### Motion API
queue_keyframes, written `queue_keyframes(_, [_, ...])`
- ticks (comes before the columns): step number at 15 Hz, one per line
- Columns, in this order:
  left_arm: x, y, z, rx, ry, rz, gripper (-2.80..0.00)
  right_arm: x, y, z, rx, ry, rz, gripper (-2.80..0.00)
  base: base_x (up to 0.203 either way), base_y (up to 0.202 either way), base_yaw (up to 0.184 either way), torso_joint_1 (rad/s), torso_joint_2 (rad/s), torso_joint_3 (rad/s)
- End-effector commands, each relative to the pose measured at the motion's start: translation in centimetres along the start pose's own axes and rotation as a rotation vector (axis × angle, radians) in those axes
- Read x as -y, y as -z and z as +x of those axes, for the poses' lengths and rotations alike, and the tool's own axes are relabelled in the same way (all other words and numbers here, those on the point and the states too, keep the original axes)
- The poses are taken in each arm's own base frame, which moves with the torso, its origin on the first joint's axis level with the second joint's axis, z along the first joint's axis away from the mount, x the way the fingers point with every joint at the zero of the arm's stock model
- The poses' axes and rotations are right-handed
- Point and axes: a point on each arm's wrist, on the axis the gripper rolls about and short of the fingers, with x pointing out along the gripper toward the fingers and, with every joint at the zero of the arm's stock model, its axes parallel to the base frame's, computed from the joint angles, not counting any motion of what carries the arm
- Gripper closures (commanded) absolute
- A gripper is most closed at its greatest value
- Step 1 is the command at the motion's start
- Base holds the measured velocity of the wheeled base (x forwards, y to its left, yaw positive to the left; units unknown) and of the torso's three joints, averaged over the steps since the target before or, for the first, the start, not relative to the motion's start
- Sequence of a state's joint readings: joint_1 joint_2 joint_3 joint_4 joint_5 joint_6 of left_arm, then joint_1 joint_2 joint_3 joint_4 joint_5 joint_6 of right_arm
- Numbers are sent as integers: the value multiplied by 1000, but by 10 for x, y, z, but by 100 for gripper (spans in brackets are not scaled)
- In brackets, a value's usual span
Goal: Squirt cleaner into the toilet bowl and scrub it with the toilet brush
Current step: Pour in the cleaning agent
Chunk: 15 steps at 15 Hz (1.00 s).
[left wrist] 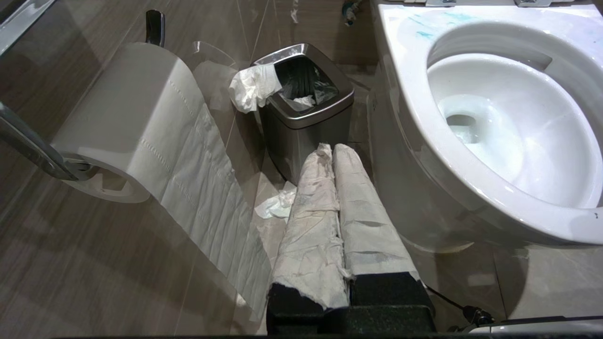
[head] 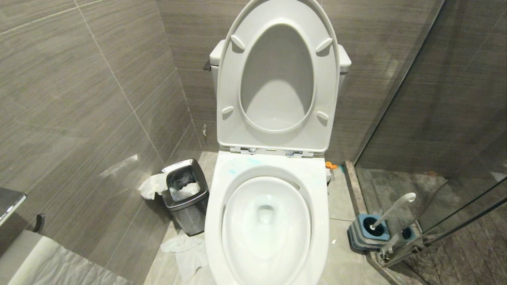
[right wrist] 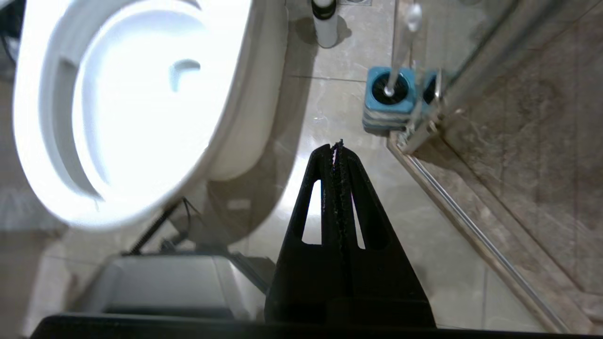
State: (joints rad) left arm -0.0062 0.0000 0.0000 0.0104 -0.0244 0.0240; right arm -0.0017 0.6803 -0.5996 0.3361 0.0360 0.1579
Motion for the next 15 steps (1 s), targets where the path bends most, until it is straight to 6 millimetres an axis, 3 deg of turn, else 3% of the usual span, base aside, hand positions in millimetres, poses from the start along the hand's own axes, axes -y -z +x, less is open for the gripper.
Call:
queue_keyframes(1, [0, 0, 0, -2, 0, 0, 0, -4, -41, 73, -131, 21, 17, 0, 0, 0, 0, 0, 0, 0])
queue_keyframes(4, [0, 0, 0, -2, 0, 0, 0, -6, -65, 123, -41, 4, 2, 0, 0, 0, 0, 0, 0, 0])
queue_keyframes(6, [0, 0, 0, -2, 0, 0, 0, -6, -71, 149, 57, -10, -22, 0, 0, 0, 0, 0, 0, 0])
queue_keyframes(15, [0, 0, 0, 0, 0, 0, 0, 9, -3, 243, 155, -4, -148, 0, 0, 0, 0, 0, 0, 0])
